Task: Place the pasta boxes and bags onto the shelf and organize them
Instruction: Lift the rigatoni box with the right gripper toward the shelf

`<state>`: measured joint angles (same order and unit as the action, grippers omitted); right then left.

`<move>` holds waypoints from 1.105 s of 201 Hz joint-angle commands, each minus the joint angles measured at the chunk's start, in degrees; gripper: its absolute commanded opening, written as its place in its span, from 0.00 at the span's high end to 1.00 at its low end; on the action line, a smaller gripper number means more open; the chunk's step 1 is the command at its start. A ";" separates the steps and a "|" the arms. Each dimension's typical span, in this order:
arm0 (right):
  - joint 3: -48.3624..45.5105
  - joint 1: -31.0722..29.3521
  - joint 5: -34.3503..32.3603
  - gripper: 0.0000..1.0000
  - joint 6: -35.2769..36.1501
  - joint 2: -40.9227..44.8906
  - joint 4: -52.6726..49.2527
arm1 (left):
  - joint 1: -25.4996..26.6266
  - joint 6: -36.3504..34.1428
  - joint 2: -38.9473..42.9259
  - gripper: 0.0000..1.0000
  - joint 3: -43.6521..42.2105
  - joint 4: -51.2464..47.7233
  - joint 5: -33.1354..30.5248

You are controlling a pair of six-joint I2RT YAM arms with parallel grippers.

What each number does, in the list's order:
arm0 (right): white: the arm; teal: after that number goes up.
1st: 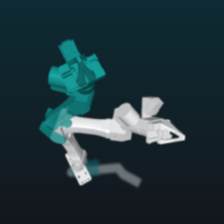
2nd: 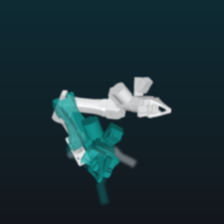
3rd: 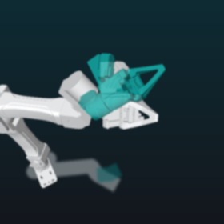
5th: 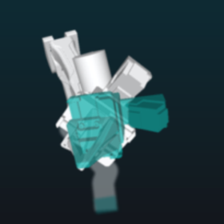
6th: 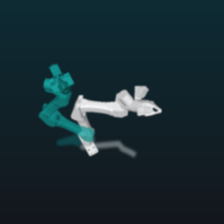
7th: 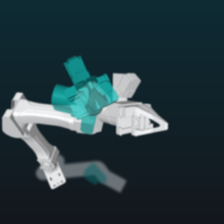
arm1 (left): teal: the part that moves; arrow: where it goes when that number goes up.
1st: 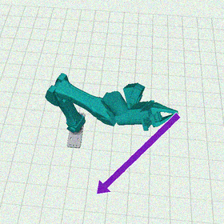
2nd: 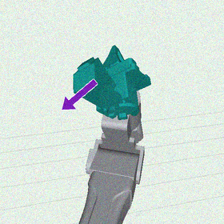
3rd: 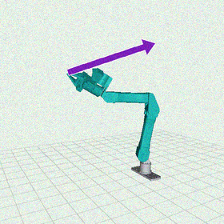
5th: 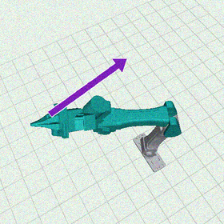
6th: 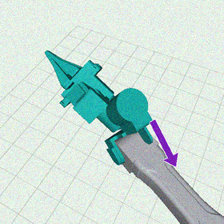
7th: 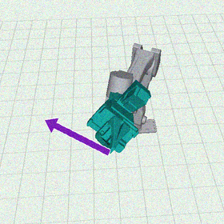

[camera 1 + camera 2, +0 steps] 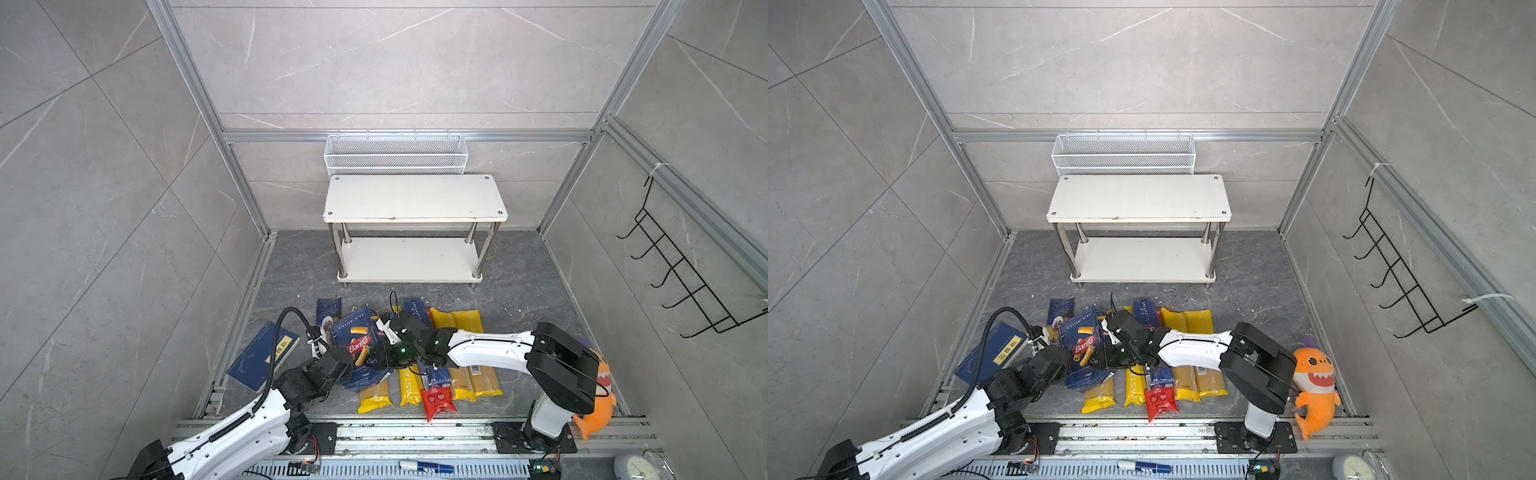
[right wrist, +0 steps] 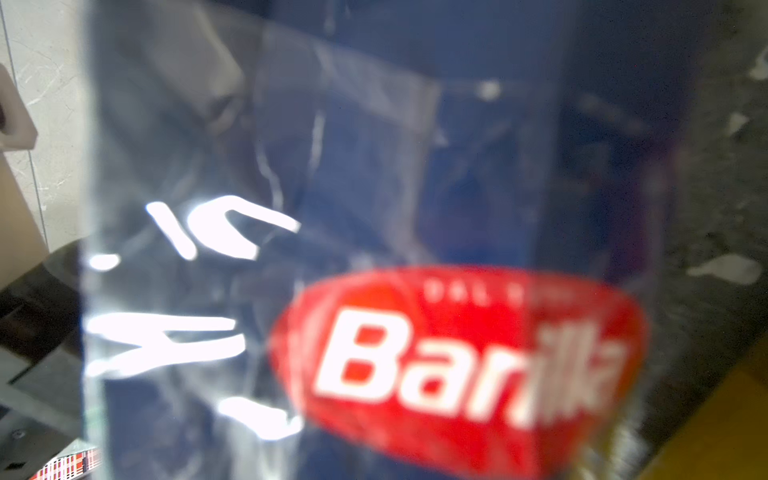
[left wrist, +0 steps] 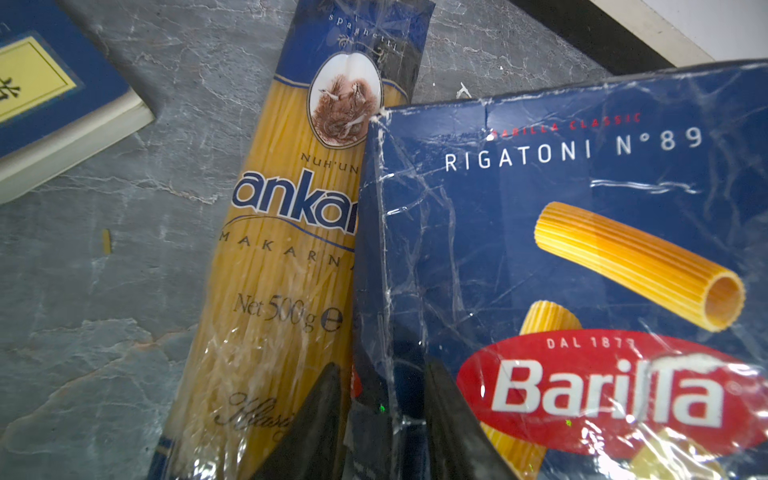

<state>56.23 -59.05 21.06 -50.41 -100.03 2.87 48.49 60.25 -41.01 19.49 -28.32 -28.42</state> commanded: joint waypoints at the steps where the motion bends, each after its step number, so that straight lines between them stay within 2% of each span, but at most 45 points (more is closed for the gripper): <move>1: -0.77 0.55 1.32 0.54 -1.53 1.47 4.35 | 0.20 -1.78 1.42 0.61 2.11 -7.67 1.62; 22: -2.61 1.24 2.76 0.61 -3.38 2.83 7.84 | 0.20 -1.64 3.97 0.54 4.16 -11.39 -0.88; 51: -4.48 2.34 5.70 0.75 -5.84 4.24 12.43 | 0.26 -3.06 7.65 0.33 6.03 -14.55 -2.87; 77: -5.16 2.61 6.69 0.76 -6.63 6.33 13.51 | 0.11 -3.92 8.74 0.24 9.65 -19.52 -5.38; 123: -5.63 2.62 5.07 0.76 -4.40 13.97 8.05 | 0.11 -8.13 6.48 0.17 16.34 -21.94 -5.49; 169: -5.72 2.58 3.90 0.76 -2.48 23.45 1.76 | -0.10 -10.88 3.90 0.15 21.00 -22.11 -5.76; 222: -0.62 2.53 1.96 0.76 1.76 31.85 -10.36 | -1.47 -13.89 3.05 0.00 23.43 -21.06 -5.02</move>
<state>49.84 -56.60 23.94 -53.06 -73.28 -6.81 47.94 49.28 -37.71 40.34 -49.12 -32.69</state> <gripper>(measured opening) 0.501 0.977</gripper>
